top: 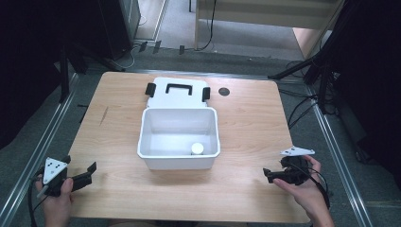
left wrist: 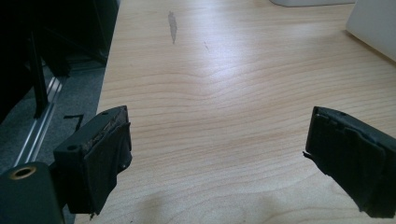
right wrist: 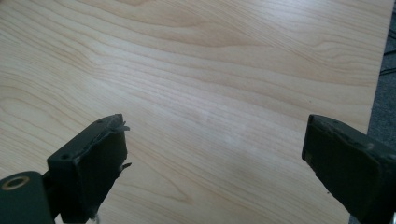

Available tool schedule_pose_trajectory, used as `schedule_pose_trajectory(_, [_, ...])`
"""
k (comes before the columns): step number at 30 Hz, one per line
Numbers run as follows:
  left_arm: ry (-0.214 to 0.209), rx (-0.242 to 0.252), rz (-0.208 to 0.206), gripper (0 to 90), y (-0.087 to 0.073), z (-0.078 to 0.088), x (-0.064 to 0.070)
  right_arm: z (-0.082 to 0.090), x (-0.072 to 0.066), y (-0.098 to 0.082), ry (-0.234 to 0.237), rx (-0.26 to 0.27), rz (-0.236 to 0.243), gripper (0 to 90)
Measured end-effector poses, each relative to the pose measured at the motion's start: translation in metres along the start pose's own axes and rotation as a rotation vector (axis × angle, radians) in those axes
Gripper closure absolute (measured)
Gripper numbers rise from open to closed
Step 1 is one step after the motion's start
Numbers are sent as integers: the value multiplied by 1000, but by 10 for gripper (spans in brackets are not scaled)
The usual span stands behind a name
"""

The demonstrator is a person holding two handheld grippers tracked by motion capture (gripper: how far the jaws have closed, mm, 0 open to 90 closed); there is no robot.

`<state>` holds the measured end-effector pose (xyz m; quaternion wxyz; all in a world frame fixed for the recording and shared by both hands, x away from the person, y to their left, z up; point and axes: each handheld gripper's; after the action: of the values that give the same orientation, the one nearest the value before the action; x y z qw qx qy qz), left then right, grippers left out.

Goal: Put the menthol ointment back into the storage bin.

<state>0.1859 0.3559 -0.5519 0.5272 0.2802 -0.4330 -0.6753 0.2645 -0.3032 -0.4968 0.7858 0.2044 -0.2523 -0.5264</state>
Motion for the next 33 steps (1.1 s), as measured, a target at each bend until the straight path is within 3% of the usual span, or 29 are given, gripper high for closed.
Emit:
schedule_pose_trajectory(18, [1, 1, -3, 78, 0, 0, 0, -5, 26, -52, -24, 152, -166, 68])
schedule_pose_trajectory(33, [0, -1, -1, 78, 0, -1, 1, -7, 35, -84, -27, 274, -308, 68])
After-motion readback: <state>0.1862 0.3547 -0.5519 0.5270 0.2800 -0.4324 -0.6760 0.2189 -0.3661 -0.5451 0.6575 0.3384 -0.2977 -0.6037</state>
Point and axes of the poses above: each handheld gripper's, and its own axes: z roughly backward along the jaws, y roughly out of its top, x roughly to its right, and after that the axes turned 10 degrees about -y, right-handed
